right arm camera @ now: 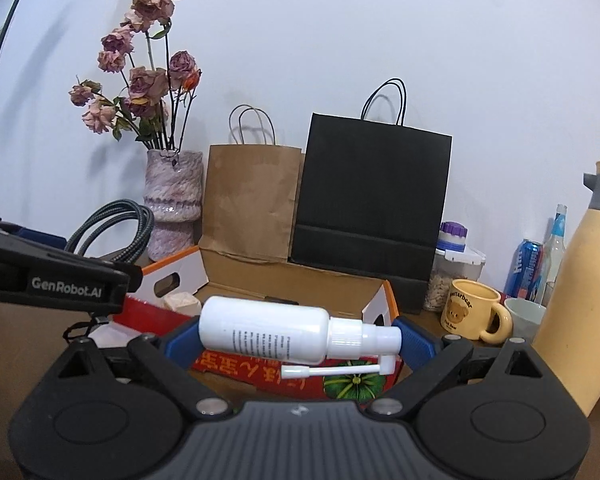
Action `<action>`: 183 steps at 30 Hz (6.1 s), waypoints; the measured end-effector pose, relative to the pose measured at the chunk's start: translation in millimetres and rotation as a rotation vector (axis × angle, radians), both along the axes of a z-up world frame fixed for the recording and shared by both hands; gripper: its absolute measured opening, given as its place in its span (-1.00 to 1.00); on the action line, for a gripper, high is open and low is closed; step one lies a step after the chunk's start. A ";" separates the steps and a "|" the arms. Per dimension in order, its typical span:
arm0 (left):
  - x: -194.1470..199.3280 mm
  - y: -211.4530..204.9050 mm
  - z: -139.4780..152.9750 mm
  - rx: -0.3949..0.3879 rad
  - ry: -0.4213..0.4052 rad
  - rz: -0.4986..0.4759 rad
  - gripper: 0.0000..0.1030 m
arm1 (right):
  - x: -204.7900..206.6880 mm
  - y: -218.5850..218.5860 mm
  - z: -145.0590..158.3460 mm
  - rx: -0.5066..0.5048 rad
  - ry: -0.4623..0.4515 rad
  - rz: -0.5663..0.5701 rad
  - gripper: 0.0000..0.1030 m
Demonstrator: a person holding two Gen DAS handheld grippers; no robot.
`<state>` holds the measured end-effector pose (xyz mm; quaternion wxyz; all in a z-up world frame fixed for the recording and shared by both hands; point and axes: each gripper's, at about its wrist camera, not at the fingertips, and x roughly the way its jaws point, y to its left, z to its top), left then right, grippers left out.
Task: Organize rigid objects
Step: 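Carry the braided cable and white spray bottle over the box with both tools, then open both tools to drop the cable and spray bottle into the box, then withdraw both open tools from the box toward the remaining table items, then grasp the blue screw cap with the right tool while the left tool grasps the clear plastic box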
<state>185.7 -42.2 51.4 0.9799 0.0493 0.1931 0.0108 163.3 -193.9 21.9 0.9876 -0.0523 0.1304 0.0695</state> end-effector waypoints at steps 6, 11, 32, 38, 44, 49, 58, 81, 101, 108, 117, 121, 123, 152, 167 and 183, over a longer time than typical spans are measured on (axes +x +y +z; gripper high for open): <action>21.3 3.3 3.8 -0.028 -0.001 0.025 0.58 | 21.6 -0.5 4.0 0.008 0.003 -0.010 0.90; 41.0 3.4 5.4 -0.041 0.002 0.040 0.58 | 42.0 -1.3 7.0 0.015 0.003 -0.019 0.89; 127.9 -8.0 -3.3 -0.033 0.019 0.055 0.58 | 135.8 -14.0 3.3 0.037 0.020 -0.052 0.90; 149.2 -4.1 -8.3 -0.025 0.036 0.070 0.58 | 159.5 -9.3 -0.5 0.021 0.028 -0.040 0.90; 166.5 0.6 -14.2 -0.015 0.058 0.074 0.58 | 176.7 -7.0 -5.3 0.012 0.046 -0.030 0.90; 176.0 2.8 -18.0 -0.004 0.071 0.078 0.58 | 187.1 -4.4 -9.1 0.000 0.059 -0.023 0.90; 185.5 5.6 -22.0 0.013 0.093 0.077 0.81 | 198.0 -3.8 -16.6 -0.007 0.119 -0.004 0.90; 183.1 7.4 -20.7 0.001 0.075 0.096 1.00 | 191.2 -8.7 -13.0 -0.003 0.111 -0.028 1.00; 130.5 13.4 -5.5 -0.042 0.036 0.081 1.00 | 136.1 -19.4 -0.8 0.017 0.072 -0.038 1.00; 104.2 17.7 -4.7 -0.047 0.040 0.077 1.00 | 107.7 -23.3 1.1 0.018 0.067 -0.037 1.00; 73.0 23.5 -5.7 -0.060 0.061 0.076 1.00 | 76.3 -26.3 1.5 0.027 0.073 -0.041 1.00; 61.5 25.0 -7.5 -0.064 0.073 0.074 1.00 | 65.3 -25.0 0.2 0.027 0.080 -0.039 1.00; 55.9 24.9 -8.9 -0.062 0.081 0.071 1.00 | 59.6 -24.2 -1.0 0.025 0.082 -0.038 1.00; 3.1 36.5 -56.9 -0.045 0.201 0.104 1.00 | 24.7 -66.5 -70.6 -0.026 0.335 -0.040 1.00; 7.6 33.2 -67.8 -0.032 0.225 0.077 1.00 | 55.5 -60.9 -80.1 -0.055 0.342 -0.001 0.78; 10.0 34.1 -70.0 -0.031 0.230 0.078 1.00 | 47.6 -62.9 -75.2 0.008 0.294 0.014 0.00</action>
